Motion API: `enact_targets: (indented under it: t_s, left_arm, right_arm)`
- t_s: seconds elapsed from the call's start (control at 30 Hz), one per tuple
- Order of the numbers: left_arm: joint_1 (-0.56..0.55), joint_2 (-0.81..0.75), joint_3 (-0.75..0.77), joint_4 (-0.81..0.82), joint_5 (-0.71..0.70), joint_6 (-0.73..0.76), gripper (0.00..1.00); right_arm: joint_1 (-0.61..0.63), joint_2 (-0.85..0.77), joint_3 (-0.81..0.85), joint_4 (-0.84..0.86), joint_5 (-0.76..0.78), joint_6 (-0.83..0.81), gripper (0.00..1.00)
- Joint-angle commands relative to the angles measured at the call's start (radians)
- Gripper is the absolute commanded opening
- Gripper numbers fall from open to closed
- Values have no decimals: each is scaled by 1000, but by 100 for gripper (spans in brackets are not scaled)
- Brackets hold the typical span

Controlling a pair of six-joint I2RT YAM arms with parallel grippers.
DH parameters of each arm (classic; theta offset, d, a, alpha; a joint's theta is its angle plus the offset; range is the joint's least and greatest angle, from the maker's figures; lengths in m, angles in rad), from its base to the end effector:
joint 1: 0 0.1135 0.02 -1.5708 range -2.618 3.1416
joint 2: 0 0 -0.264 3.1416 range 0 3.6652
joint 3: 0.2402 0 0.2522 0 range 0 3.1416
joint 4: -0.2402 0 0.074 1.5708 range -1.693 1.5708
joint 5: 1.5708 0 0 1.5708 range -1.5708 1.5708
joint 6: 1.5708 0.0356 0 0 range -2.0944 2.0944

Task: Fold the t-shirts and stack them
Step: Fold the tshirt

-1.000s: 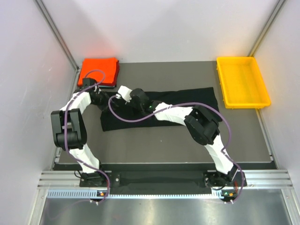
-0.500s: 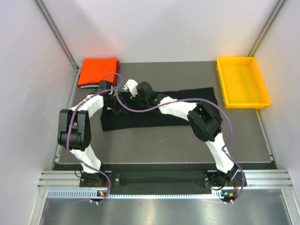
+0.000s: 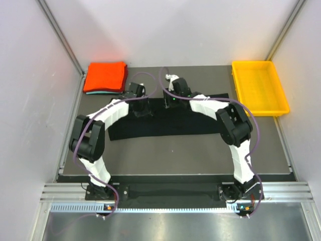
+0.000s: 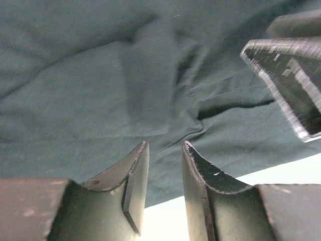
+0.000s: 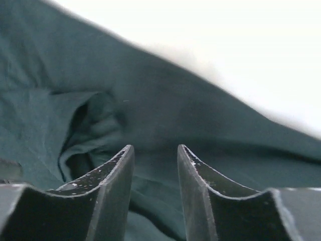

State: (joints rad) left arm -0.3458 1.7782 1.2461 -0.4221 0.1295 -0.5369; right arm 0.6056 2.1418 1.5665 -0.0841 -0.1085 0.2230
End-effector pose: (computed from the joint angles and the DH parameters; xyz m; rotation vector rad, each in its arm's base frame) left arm 0.3551 -0.1328 0.2101 -0.1940 2.5856 -0.5046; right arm 0.3985 0.2806 0.1857 -0.4945 2.2334 0.5648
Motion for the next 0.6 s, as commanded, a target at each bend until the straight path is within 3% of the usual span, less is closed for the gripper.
enact_targets:
  t_s: [0.0,0.37,0.57]
  left_arm:
    - [-41,10,29,80,-160,118,38]
    - [-125,18,3,108,-326,247,45]
    - [-142,50,-1,131,-301,247,45]
  right_arm:
    - [-26,-108,-14,46,-54,174,42]
    - [-84,-161,-74,63,-63,228,44]
    - [-95,-190,-95,78,-62,220,44]
